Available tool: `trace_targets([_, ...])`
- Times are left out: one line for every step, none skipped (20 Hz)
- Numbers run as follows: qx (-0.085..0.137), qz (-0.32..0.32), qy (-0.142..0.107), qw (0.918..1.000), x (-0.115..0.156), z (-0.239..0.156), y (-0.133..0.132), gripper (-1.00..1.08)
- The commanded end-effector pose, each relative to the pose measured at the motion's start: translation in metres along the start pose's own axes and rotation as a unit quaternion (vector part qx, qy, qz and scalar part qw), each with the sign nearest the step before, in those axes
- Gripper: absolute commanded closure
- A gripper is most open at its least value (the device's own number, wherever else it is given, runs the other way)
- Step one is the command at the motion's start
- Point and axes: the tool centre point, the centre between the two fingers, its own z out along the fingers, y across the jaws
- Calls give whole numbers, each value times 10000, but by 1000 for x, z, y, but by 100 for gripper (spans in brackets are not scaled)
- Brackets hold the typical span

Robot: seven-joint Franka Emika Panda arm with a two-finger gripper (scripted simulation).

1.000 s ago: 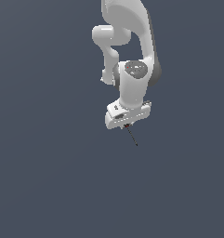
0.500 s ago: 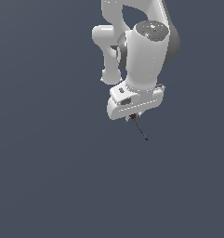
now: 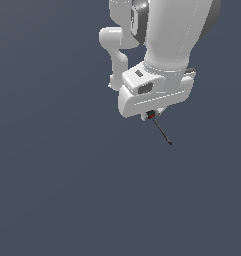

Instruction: Pick up the object and move it to a goal position.

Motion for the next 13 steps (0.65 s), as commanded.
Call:
trace_targets([1,1,-3,10000,5,-13,0,108])
trace_targets([1,1,-3,10000,6,-17,0,108])
trace_targets([1,1,-3,10000,8,-21,0,108])
trace_targets([1,1,-3,10000,9,-24,0,108])
trace_targets([1,1,-3,10000,10,-27,0,108])
trace_targets([1,1,-3,10000,11,-29,0,108])
trace_targets([1,1,-3,10000,12,-31,0,108])
trace_targets([1,1,-3,10000,13,-33,0,108])
trace_targets([-2,3,-4,10000,14,-35,1,108])
trace_targets([-2,3,-4,10000,14,-36,1,108])
trace_targets([-2,3,-4,10000,14,-36,1,108])
trace_targets([-2,3,-4,10000,15,-37,1,108])
trace_targets([-2,3,-4,10000,15,-37,1,108])
